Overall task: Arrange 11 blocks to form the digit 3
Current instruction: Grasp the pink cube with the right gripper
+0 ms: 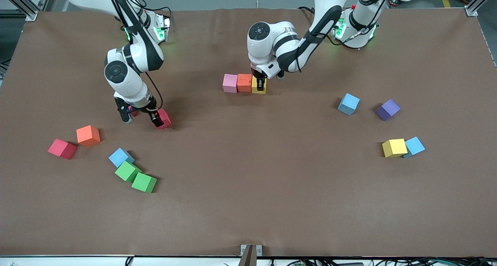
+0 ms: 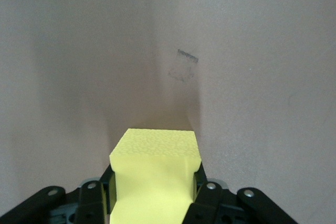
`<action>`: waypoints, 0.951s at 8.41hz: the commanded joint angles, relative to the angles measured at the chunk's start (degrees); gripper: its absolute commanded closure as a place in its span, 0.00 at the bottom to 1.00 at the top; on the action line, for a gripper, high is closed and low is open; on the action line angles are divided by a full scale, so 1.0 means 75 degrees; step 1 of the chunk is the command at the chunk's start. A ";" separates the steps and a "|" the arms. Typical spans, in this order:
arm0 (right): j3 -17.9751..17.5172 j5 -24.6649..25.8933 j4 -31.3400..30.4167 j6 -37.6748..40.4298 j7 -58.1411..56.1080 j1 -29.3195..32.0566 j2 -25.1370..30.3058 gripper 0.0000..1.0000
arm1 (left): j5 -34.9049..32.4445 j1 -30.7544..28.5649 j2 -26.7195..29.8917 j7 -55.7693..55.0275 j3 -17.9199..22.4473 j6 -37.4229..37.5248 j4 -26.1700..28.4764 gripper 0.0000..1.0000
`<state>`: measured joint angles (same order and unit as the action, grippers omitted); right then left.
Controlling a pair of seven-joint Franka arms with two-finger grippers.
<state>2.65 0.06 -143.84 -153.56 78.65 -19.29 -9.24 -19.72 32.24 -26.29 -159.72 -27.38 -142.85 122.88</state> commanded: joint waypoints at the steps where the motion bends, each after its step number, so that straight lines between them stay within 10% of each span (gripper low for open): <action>1: -0.0014 -0.0136 -0.0180 -0.0279 0.0177 -0.0147 -0.0102 0.00 | -0.0265 0.0271 -0.0362 -0.1637 0.0064 -0.0079 -0.0224 0.51; 8: -0.0002 -0.0136 -0.0157 -0.0854 -0.0126 -0.0112 -0.0479 0.14 | -0.0265 0.0353 -0.0467 -0.1848 0.0076 -0.0079 -0.0330 0.44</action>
<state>2.84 0.05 -144.17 -159.11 79.24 -20.54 -13.17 -19.60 32.87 -26.68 -160.08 -27.10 -142.84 122.23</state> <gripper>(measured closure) 0.128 0.441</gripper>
